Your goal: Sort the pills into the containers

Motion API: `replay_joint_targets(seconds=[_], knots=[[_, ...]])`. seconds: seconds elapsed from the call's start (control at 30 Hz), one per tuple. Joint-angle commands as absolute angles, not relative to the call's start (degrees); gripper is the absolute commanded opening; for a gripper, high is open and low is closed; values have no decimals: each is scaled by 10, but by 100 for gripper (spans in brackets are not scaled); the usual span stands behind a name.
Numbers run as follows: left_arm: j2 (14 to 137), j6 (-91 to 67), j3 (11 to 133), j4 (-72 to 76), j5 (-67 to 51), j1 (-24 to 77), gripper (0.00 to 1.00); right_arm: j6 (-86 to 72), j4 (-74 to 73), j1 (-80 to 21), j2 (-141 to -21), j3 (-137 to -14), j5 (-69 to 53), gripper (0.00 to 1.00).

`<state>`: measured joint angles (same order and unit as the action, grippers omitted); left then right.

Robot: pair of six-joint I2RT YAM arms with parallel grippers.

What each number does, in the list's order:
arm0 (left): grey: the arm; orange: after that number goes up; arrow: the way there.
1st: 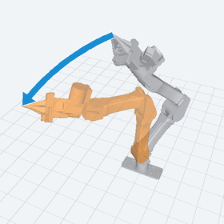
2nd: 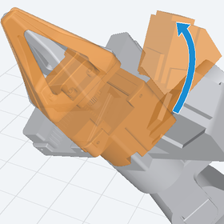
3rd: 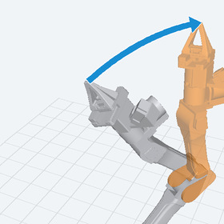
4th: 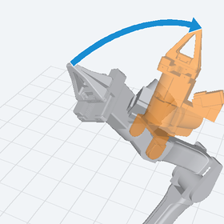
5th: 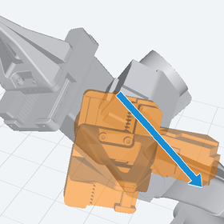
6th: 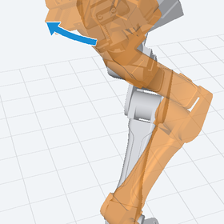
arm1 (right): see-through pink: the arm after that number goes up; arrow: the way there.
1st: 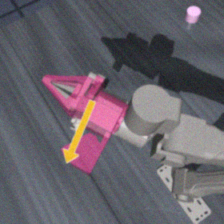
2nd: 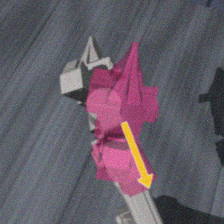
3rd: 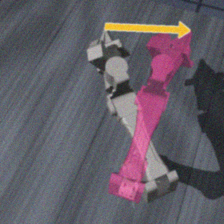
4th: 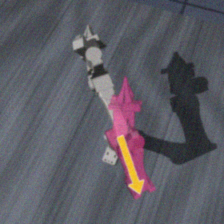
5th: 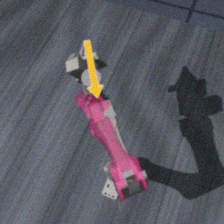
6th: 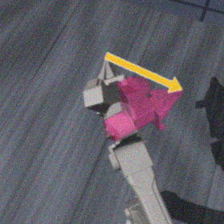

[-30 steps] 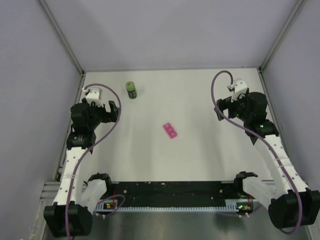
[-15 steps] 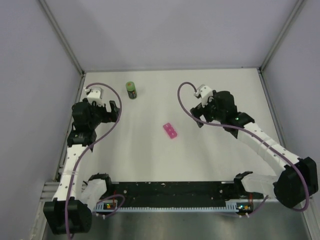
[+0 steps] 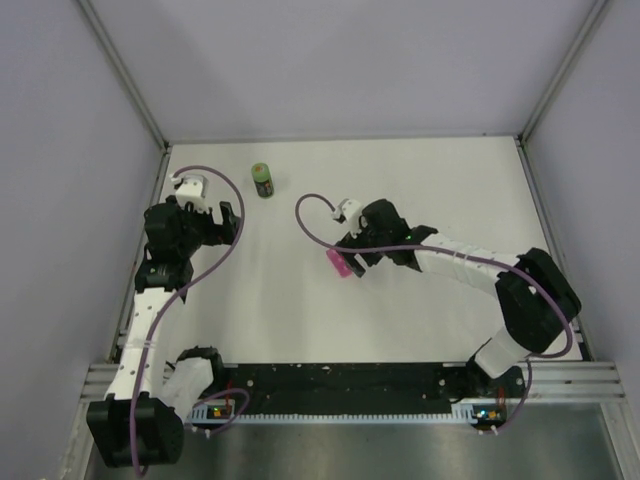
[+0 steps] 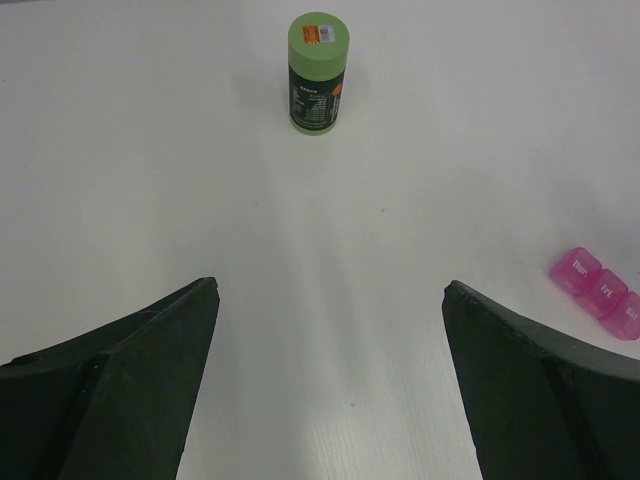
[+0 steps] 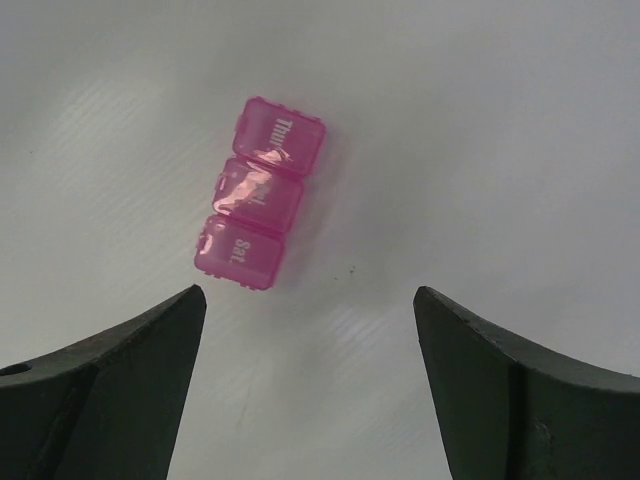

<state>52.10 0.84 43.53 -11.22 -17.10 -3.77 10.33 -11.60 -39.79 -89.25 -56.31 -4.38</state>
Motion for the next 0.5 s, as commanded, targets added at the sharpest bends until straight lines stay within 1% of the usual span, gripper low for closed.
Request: replay_joint_targets(seconds=[0.0, 0.2, 0.3, 0.47], knots=[[517, 19, 448, -95, -175, -39, 99, 65, -60, -437, -915, -579, -40, 84], [512, 22, 446, -91, -173, -39, 99, 59, -40, -473, -940, -571, -22, 81], [510, 22, 446, -91, -175, -39, 99, 54, -39, -477, -958, -576, -7, 80], [506, 21, 445, -91, -176, -39, 99, 44, -47, -476, -988, -585, -8, 74]])
